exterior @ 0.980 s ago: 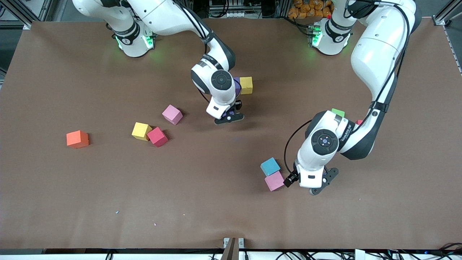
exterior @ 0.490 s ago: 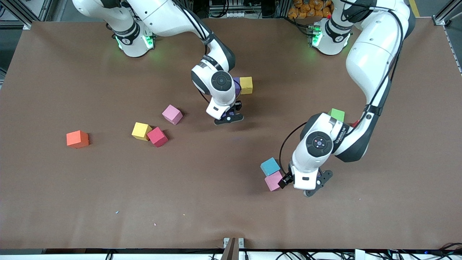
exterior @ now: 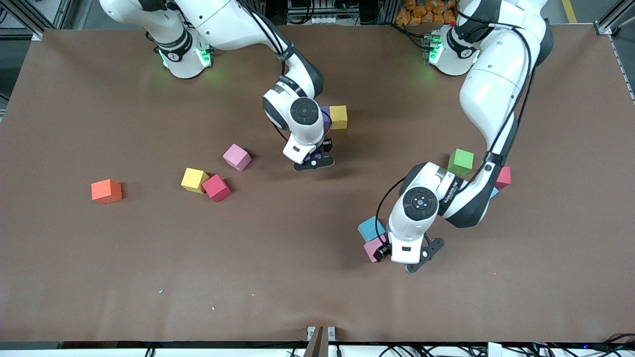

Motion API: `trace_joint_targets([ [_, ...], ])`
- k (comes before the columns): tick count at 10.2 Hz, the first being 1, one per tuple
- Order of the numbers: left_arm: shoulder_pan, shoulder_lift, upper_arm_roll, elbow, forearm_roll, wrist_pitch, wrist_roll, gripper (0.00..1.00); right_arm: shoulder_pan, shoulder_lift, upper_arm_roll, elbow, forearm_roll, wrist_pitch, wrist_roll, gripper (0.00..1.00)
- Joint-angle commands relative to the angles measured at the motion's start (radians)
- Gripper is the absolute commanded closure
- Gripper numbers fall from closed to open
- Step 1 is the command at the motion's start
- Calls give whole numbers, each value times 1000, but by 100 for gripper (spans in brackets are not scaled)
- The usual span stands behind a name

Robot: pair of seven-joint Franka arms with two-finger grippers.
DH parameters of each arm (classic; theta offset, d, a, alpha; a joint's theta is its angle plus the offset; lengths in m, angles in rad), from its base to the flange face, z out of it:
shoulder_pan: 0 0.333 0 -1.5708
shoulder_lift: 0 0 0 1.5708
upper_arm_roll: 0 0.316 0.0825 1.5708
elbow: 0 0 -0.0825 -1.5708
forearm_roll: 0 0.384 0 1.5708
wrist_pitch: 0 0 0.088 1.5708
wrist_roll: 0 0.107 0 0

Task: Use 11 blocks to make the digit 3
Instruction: 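Grasp the pink cube by cyan with the left gripper while the right holds purple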

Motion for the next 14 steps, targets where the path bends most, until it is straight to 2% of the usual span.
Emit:
trace_joint_targets([
  [1, -18, 40, 16, 64, -19, 15, -1, 0, 3, 8, -2, -3, 3, -4, 16, 75],
  [6, -64, 68, 56, 87, -19, 48, -4, 0, 0, 5, -2, -21, 3, -5, 17, 74],
  [14, -69, 77, 60, 81, -29, 78, -21, 0, 0, -5, -2, -55, 3, -4, 33, 74],
])
